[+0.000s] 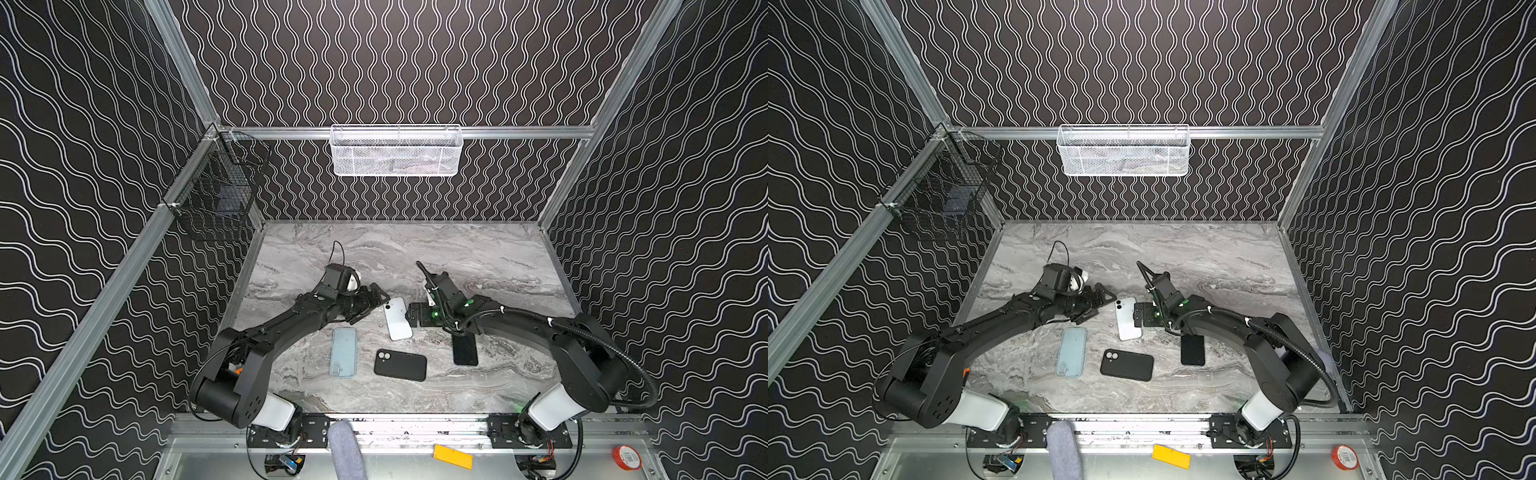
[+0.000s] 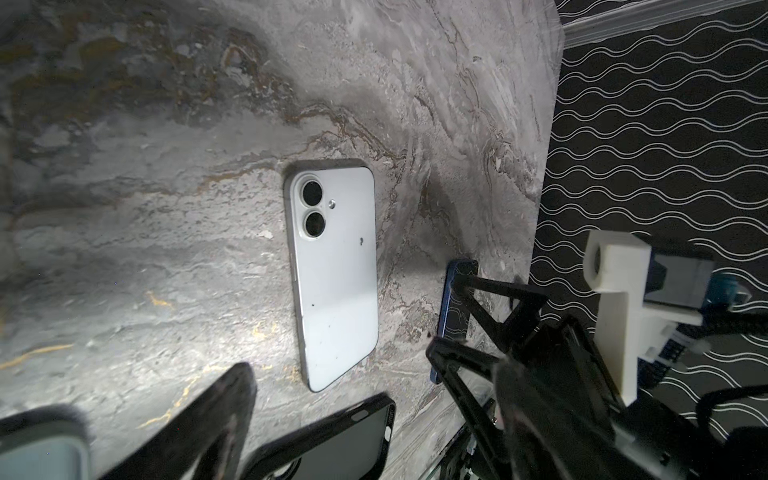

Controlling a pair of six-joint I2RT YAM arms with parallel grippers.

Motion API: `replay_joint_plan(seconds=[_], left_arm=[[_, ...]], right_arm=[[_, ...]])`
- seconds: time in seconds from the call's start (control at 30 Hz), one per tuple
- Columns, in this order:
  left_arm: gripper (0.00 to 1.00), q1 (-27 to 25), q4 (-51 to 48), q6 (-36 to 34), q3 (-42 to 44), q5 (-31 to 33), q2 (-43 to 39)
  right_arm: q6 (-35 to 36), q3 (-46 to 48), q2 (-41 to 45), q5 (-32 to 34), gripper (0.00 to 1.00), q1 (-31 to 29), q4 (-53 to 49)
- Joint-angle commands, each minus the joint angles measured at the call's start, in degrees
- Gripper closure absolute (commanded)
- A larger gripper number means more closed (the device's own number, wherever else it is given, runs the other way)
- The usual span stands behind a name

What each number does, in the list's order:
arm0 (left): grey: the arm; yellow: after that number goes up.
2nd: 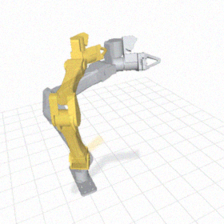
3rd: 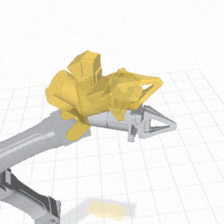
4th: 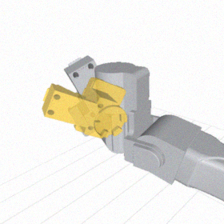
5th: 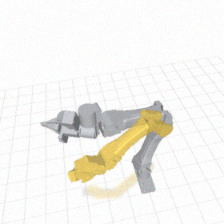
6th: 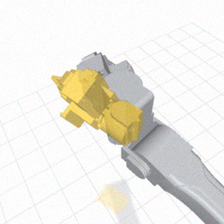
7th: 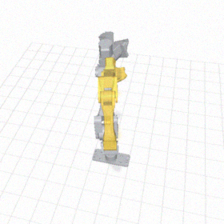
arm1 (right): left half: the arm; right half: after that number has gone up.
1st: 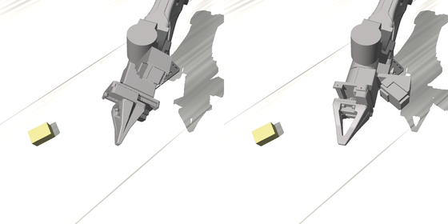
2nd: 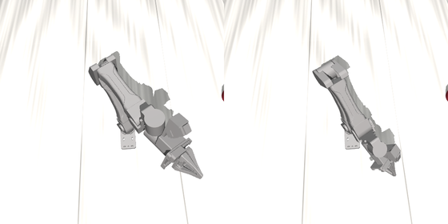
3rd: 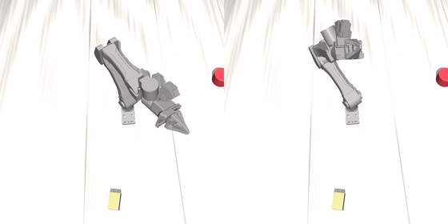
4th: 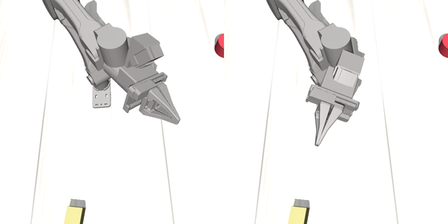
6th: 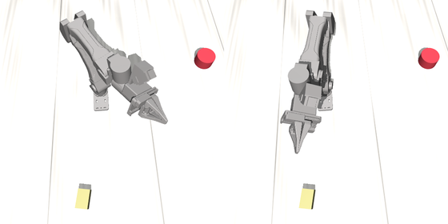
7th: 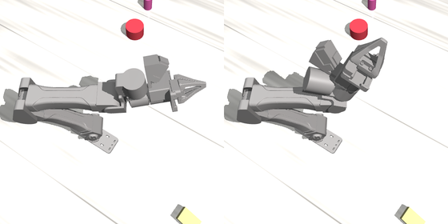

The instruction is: Put the phone into the phone case

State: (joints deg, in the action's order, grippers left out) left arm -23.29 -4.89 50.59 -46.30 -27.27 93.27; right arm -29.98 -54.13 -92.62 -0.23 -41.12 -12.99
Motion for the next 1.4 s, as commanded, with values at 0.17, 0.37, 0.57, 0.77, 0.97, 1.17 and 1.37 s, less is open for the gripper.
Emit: replay_joint_plan(seconds=[0.17, 0.37, 0.57, 0.77, 0.97, 1.17, 1.37], left_arm=[[0.07, 0.09, 3.02, -1.02, 3.05, -0.98, 1.34], [0.09, 0.1, 9.5, 0.96, 5.4, -2.43, 4.27], [0.12, -0.09, 5.28, -0.45, 1.71, -1.49, 7.87], [0.12, -0.09, 5.14, 0.3, 0.34, -0.76, 8.66], [0.13, -0.52, 7.53, 2.48, -0.41, -2.19, 11.22], [0.11, -0.97, 6.74, 2.4, -1.35, -1.24, 11.75], [0.08, -0.95, 9.07, 4.38, -0.56, -1.04, 14.08]], right_arm=[[-4.47, -1.98, -0.97, -0.18, 0.01, 0.07, -0.48], [-4.72, -1.51, -0.25, -2.61, 0.0, 0.25, 1.21], [-6.2, -0.69, -0.99, -0.75, 0.0, 0.62, 0.96], [-5.34, -2.26, -3.44, -5.0, 0.0, 0.69, 1.54], [-5.29, 0.74, -2.58, -11.17, 0.0, 1.37, 7.52], [-5.37, 3.75, -2.15, -15.48, 0.0, 1.5, 11.61], [-5.88, 5.88, -2.96, -21.14, 0.0, 1.58, 16.21]])
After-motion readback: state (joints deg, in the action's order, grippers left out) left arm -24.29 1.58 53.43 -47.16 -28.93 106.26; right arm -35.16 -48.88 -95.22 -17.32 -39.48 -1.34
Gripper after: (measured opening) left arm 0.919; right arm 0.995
